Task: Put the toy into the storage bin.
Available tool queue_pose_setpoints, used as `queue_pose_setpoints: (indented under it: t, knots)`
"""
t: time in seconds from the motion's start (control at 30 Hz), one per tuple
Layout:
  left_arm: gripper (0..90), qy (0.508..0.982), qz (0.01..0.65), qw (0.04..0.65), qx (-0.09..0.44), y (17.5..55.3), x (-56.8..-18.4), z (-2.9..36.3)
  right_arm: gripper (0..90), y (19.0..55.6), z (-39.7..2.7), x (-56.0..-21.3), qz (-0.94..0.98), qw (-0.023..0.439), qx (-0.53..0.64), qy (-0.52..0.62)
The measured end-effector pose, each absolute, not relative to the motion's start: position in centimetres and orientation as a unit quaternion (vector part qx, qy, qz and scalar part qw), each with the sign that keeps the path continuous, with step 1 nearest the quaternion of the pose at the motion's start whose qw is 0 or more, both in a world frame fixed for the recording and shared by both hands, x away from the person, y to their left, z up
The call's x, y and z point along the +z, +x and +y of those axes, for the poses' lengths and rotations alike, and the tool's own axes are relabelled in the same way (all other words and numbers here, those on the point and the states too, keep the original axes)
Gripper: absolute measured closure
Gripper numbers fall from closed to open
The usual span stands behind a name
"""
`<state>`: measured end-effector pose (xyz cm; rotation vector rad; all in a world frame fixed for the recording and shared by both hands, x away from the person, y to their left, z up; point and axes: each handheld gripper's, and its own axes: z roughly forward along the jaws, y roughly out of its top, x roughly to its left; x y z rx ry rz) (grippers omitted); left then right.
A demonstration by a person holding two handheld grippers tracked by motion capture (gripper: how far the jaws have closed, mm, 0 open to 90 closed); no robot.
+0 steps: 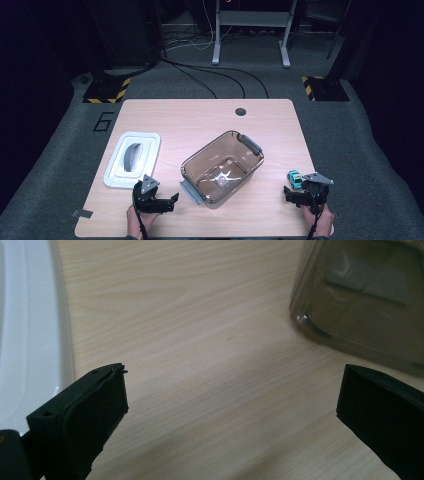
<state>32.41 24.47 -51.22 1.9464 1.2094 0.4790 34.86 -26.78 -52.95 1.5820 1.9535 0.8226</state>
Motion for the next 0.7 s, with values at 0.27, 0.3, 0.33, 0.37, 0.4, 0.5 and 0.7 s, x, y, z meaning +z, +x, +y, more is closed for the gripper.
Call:
queue_pose_setpoints:
  t: [0.27,0.3,0.33,0.37,0.4,0.5,0.7]
  knots:
    - [0.0,0.799,0.452,0.361,0.167,32.9,-52.8,23.0,0.0,34.9,-26.8,-53.0,0.716,0.246,0.302,0.580]
    - [0.1,0.802,0.449,0.354,0.175,32.9,-53.0,22.9,0.0,34.9,-26.8,-53.0,0.715,0.246,0.302,0.580]
    - [0.6,0.801,0.448,0.351,0.184,32.8,-53.0,22.8,0.0,34.8,-26.7,-53.0,0.714,0.247,0.302,0.582]
    - [1.9,0.805,0.442,0.353,0.180,32.8,-53.0,22.8,0.0,34.8,-26.7,-53.0,0.714,0.247,0.303,0.581]
    - [2.4,0.807,0.441,0.350,0.182,32.8,-53.0,22.8,0.0,34.8,-26.7,-53.0,0.714,0.247,0.303,0.581]
    - [2.0,0.812,0.436,0.341,0.185,32.7,-53.1,22.6,0.0,34.8,-26.7,-52.9,0.715,0.246,0.302,0.581]
    - [2.0,0.812,0.436,0.340,0.184,32.7,-53.1,22.6,0.0,34.9,-26.8,-52.9,0.718,0.243,0.304,0.576]
